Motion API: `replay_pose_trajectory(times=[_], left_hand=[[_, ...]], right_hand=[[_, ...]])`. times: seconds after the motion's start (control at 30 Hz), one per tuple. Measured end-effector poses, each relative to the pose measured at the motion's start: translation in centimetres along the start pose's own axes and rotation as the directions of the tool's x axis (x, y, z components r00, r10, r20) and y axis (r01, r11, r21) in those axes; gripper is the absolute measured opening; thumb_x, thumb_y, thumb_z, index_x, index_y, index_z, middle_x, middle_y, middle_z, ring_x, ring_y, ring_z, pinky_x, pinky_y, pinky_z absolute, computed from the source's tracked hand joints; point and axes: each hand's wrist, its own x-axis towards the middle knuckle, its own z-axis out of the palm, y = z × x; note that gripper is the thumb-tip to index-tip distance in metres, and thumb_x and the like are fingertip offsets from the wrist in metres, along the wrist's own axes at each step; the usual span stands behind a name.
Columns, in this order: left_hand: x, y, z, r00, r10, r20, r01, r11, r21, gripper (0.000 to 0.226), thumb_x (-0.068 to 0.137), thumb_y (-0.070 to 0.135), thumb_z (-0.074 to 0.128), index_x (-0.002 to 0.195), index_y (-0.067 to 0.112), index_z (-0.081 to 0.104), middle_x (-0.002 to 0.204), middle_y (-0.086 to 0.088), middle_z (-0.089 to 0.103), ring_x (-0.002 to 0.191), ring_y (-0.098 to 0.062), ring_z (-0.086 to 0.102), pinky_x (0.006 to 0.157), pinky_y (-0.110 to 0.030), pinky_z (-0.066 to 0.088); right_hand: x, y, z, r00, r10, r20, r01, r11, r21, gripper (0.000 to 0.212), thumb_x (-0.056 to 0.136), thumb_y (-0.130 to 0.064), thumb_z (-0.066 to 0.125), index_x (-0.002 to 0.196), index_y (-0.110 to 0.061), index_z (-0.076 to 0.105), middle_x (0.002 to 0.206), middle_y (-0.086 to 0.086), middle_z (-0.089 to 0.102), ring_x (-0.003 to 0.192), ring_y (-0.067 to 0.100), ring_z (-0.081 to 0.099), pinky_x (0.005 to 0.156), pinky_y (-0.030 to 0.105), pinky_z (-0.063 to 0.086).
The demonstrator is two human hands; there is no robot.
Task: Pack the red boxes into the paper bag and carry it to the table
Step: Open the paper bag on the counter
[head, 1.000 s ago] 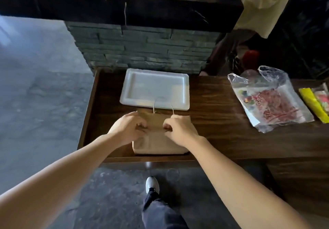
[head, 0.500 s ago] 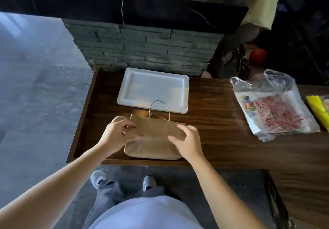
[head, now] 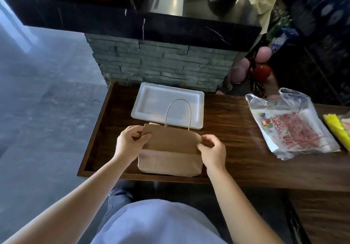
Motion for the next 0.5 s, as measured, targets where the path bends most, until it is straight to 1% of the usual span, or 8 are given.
replay_pose_trajectory(times=[0.07, 0.13, 0.17, 0.23, 0.27, 0.33, 0.4, 0.5], left_hand=[[-0.6, 0.7, -0.5, 0.999, 0.048, 0.022, -0.045, 0.994, -0.098, 0.017, 0.083, 0.022, 0.075, 0.1, 0.024, 0.075, 0.097, 0.007, 0.073, 0.094, -0.015, 0.067, 0.069, -0.028, 0.059], [-1.2, 1.6, -1.1, 0.99, 0.122, 0.073, -0.105, 0.974, -0.199, 0.012, 0.084, 0.025, 0.073, 0.094, 0.031, 0.075, 0.091, 0.01, 0.075, 0.095, -0.013, 0.068, 0.068, -0.019, 0.055], [-1.5, 2.2, -1.6, 0.981, 0.168, 0.101, -0.139, 0.96, -0.245, 0.01, 0.087, 0.029, 0.069, 0.094, 0.032, 0.076, 0.094, 0.01, 0.076, 0.096, -0.012, 0.068, 0.071, -0.019, 0.054], [-1.8, 3.3, -2.2, 0.96, 0.233, 0.157, -0.182, 0.94, -0.287, 0.022, 0.094, 0.037, 0.058, 0.093, 0.026, 0.077, 0.096, 0.006, 0.077, 0.097, -0.012, 0.069, 0.081, -0.027, 0.054], [-1.9, 3.7, -2.3, 0.952, 0.257, 0.167, -0.21, 0.944, -0.252, 0.026, 0.095, 0.037, 0.055, 0.092, 0.024, 0.078, 0.093, 0.006, 0.077, 0.095, -0.011, 0.069, 0.082, -0.032, 0.055], [-2.0, 4.0, -2.6, 0.929, 0.352, 0.114, -0.353, 0.936, -0.017, 0.019, 0.09, 0.033, 0.06, 0.091, 0.026, 0.076, 0.091, 0.014, 0.074, 0.095, -0.01, 0.062, 0.082, -0.039, 0.054], [-2.1, 4.3, -2.6, 0.863, 0.492, 0.119, -0.505, 0.825, 0.252, 0.016, 0.083, 0.031, 0.068, 0.097, 0.026, 0.072, 0.101, 0.011, 0.064, 0.101, -0.015, 0.05, 0.086, -0.041, 0.05], [-1.9, 5.1, -3.2, 0.712, 0.613, 0.343, -0.701, 0.592, 0.398, 0.032, 0.082, 0.046, 0.065, 0.109, 0.03, 0.068, 0.118, 0.003, 0.049, 0.114, -0.019, 0.041, 0.095, -0.038, 0.04]], right_hand=[[-0.2, -0.6, -0.7, 1.0, -0.02, 0.007, 0.019, 0.998, 0.058, 0.021, 0.078, -0.011, 0.074, 0.083, -0.029, 0.066, 0.088, -0.012, 0.068, 0.089, 0.012, 0.063, 0.07, 0.023, 0.052], [-0.7, -1.2, -1.5, 0.998, -0.047, 0.037, 0.042, 0.992, 0.119, 0.021, 0.076, -0.009, 0.074, 0.078, -0.028, 0.065, 0.076, -0.014, 0.068, 0.081, 0.008, 0.064, 0.062, 0.017, 0.049], [-1.0, -1.3, -2.0, 0.997, -0.062, 0.055, 0.053, 0.988, 0.142, 0.022, 0.076, -0.007, 0.073, 0.077, -0.028, 0.065, 0.075, -0.014, 0.068, 0.08, 0.008, 0.065, 0.063, 0.018, 0.05], [-1.7, -1.4, -3.0, 0.992, -0.099, 0.079, 0.085, 0.984, 0.157, 0.023, 0.076, -0.003, 0.069, 0.074, -0.025, 0.064, 0.077, -0.011, 0.069, 0.081, 0.008, 0.065, 0.069, 0.023, 0.053], [-2.1, -1.3, -3.4, 0.989, -0.121, 0.089, 0.107, 0.984, 0.141, 0.024, 0.077, -0.001, 0.066, 0.073, -0.025, 0.064, 0.078, -0.01, 0.068, 0.081, 0.006, 0.065, 0.07, 0.024, 0.053], [-2.9, -1.4, -4.1, 0.978, -0.174, 0.114, 0.164, 0.982, 0.089, 0.026, 0.079, 0.002, 0.062, 0.071, -0.024, 0.062, 0.078, -0.01, 0.067, 0.08, 0.001, 0.063, 0.071, 0.02, 0.049], [-3.3, -1.9, -4.5, 0.963, -0.221, 0.154, 0.219, 0.975, 0.028, 0.029, 0.08, 0.005, 0.059, 0.069, -0.022, 0.062, 0.076, -0.009, 0.066, 0.079, 0.0, 0.061, 0.07, 0.017, 0.046], [-3.6, -3.0, -5.0, 0.921, -0.311, 0.235, 0.344, 0.932, -0.114, 0.037, 0.082, 0.009, 0.054, 0.064, -0.022, 0.063, 0.068, -0.007, 0.064, 0.076, 0.004, 0.06, 0.066, 0.01, 0.046]])
